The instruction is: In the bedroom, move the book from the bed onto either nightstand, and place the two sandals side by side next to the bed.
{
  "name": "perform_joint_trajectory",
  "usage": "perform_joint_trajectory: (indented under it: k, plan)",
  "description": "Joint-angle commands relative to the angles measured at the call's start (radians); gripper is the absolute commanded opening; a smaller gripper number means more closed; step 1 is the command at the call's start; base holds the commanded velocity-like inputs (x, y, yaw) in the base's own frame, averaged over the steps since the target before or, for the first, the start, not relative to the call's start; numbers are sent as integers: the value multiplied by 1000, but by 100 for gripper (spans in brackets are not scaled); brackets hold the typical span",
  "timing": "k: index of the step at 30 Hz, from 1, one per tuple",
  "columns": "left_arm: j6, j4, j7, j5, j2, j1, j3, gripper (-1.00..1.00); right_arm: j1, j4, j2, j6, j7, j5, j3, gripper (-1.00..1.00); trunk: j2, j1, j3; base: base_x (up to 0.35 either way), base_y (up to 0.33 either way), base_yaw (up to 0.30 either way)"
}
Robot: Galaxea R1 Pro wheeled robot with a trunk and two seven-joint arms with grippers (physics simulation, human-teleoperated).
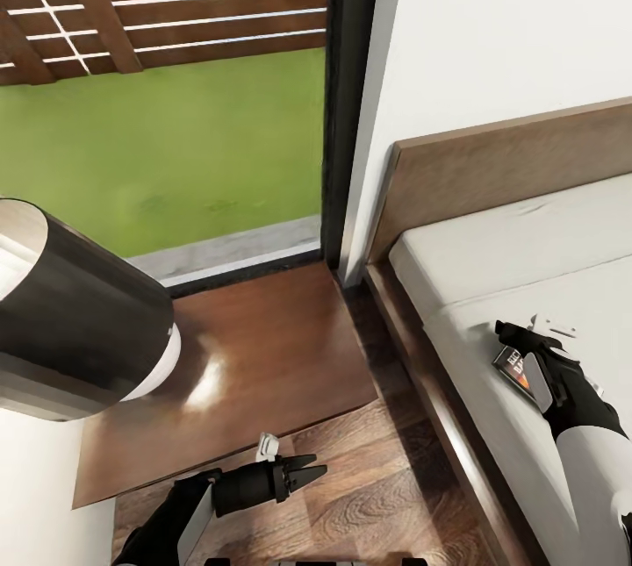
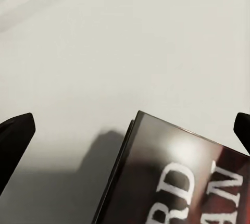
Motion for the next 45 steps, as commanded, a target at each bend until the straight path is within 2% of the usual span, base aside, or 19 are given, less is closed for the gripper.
perform_joint_trajectory:
  k: [1,13,15,16,19,38,45]
  plan:
    - [10,0,-2,5,0,0,-1,100,0,-1,0,8,-2,-13,2,100,0,0,-1,0,0,0]
    - [13,0,-2,5,1,0,-1,100,0,-1,-1,12,7,-18,-3,100,0,0,-1,0,0,0]
    - [15,0,-2,5,0,0,-1,100,0,0,-8,14,9,-21,-1,100,0,0,-1,0,0,0]
    - [15,0,-2,5,1,0,-1,100,0,22,-21,15,9,-22,-1,100,0,0,-1,0,0,0]
    - [15,0,-2,5,0,0,-1,100,0,51,-25,14,10,-21,-2,100,0,0,-1,0,0,0]
    - [15,0,-2,5,0,0,-1,100,0,70,-26,11,8,-15,4,100,0,0,-1,0,0,1]
    - [15,0,-2,5,0,0,-1,100,0,70,-26,11,8,-14,4,100,0,0,-1,0,0,176]
